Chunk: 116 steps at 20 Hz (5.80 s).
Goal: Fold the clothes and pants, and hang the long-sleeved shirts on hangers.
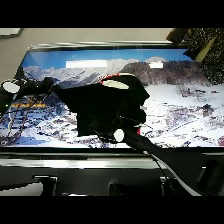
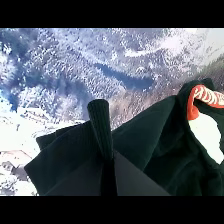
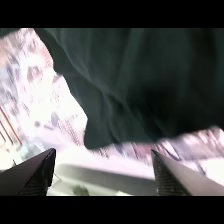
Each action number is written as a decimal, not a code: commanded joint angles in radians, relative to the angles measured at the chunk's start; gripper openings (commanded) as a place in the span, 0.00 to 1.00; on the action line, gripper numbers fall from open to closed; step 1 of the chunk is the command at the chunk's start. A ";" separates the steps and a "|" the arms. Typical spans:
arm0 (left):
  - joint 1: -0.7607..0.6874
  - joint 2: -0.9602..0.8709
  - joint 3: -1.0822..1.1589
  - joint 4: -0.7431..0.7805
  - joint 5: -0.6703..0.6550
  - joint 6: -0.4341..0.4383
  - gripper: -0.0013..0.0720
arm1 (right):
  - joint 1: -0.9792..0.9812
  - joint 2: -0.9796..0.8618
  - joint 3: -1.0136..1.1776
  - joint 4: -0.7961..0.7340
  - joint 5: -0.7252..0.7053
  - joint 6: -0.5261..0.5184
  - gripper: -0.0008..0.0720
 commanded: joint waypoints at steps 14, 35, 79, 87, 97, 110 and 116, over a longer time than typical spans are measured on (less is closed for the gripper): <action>0.001 0.000 0.000 0.000 0.015 0.000 0.07 | -0.006 -0.164 0.116 -0.007 0.072 -0.006 0.07; 0.003 0.484 0.601 -0.075 0.131 0.001 0.07 | -0.628 0.446 1.218 -0.728 0.658 -0.201 0.07; 0.087 -0.027 0.233 0.134 -0.419 0.049 0.96 | -1.035 0.028 0.789 -0.562 1.344 -0.614 0.92; 0.105 0.238 -0.485 -0.188 -0.269 0.246 0.96 | -0.885 0.232 -0.105 -0.306 1.011 -0.670 0.94; -0.031 0.233 -0.570 -0.216 -0.213 0.267 0.95 | -0.694 0.206 -0.279 -0.086 0.798 -0.689 0.08; -0.187 0.174 -0.492 -0.310 -0.084 0.263 0.07 | -0.729 0.414 -0.190 -0.130 0.780 -0.514 0.07; 0.011 0.223 0.129 -0.110 -0.312 0.201 0.07 | -0.961 0.414 0.463 -0.134 0.790 -0.515 0.07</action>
